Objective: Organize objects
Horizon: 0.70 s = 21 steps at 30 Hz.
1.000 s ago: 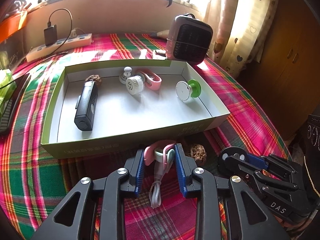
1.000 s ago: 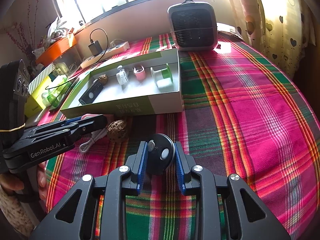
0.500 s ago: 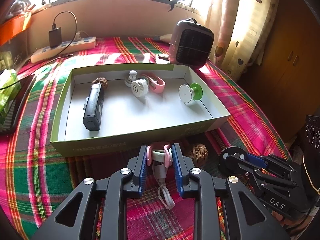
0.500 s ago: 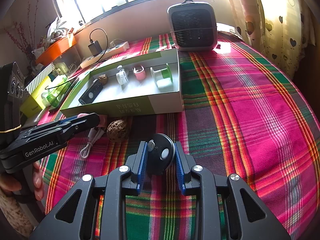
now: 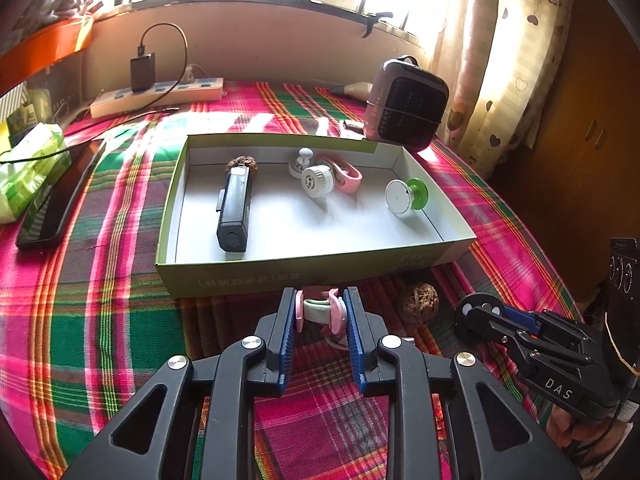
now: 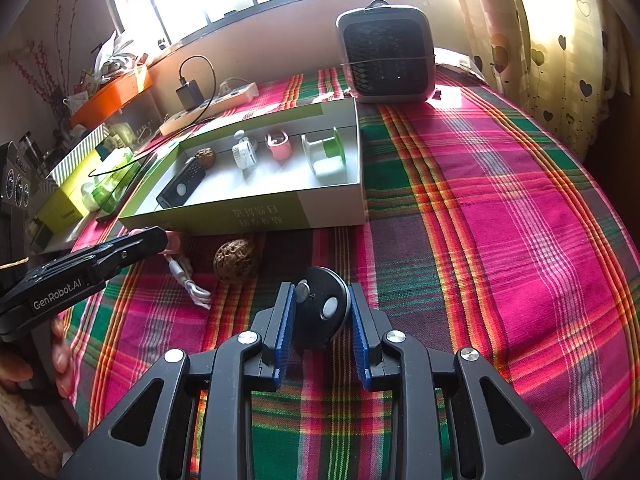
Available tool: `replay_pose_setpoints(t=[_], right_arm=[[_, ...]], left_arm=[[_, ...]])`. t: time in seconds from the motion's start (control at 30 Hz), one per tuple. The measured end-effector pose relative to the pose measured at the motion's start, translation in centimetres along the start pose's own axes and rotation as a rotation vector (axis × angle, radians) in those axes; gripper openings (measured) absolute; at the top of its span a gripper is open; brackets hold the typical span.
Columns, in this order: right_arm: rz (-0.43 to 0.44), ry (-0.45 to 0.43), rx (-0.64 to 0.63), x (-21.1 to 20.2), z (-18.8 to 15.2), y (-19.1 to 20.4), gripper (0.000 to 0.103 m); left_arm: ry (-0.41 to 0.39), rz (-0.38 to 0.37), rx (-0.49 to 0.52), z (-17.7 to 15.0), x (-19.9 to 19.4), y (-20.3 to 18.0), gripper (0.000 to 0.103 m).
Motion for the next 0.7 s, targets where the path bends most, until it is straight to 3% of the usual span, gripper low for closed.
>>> replay_pose_setpoints(t=[0.23, 0.7], right_arm=[[-0.002, 0.0, -0.002, 0.0, 0.0, 0.0, 0.028], [-0.008, 0.0, -0.005, 0.0, 0.0, -0.2, 0.028]], left_arm=[[-0.022, 0.007, -0.045, -0.3, -0.8, 1.5, 0.021], [0.03, 0.043, -0.024, -2.8, -0.7, 2.6, 0.021]])
Point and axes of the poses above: each gripper's, at about its wrist camera, not at the fingertips, and x roughly the way its jaws point, y to its left, z to its top, the point moved 2 cm from there along x, roughly the way its jaws point, and after that the axes turned 7 degrees about z, right-handed, at the moved point
